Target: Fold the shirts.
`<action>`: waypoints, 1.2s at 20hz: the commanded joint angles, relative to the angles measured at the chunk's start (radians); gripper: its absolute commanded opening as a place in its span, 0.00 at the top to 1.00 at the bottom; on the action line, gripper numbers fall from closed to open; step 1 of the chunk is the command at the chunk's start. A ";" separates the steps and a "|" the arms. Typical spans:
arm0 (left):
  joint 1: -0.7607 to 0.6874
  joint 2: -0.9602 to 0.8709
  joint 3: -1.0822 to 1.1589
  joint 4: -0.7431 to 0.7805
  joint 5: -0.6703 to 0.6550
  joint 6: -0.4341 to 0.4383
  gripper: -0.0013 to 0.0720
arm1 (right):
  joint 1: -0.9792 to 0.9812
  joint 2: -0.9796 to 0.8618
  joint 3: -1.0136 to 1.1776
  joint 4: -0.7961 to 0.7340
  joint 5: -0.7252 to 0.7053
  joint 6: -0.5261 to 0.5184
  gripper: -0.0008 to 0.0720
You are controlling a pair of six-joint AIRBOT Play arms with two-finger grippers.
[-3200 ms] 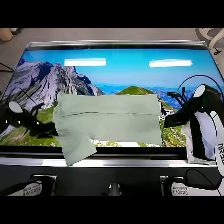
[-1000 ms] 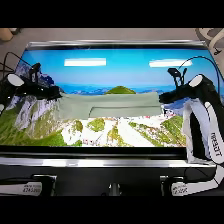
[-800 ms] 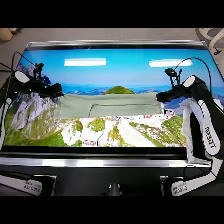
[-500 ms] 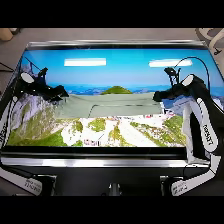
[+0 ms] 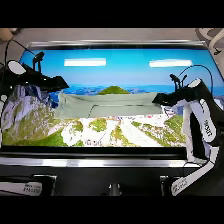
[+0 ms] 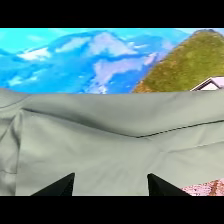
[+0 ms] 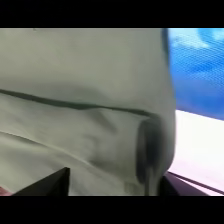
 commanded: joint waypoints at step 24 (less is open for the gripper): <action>-0.479 -0.255 0.001 -0.225 0.479 -0.153 0.94 | 0.249 0.593 0.000 0.163 -0.022 0.063 0.96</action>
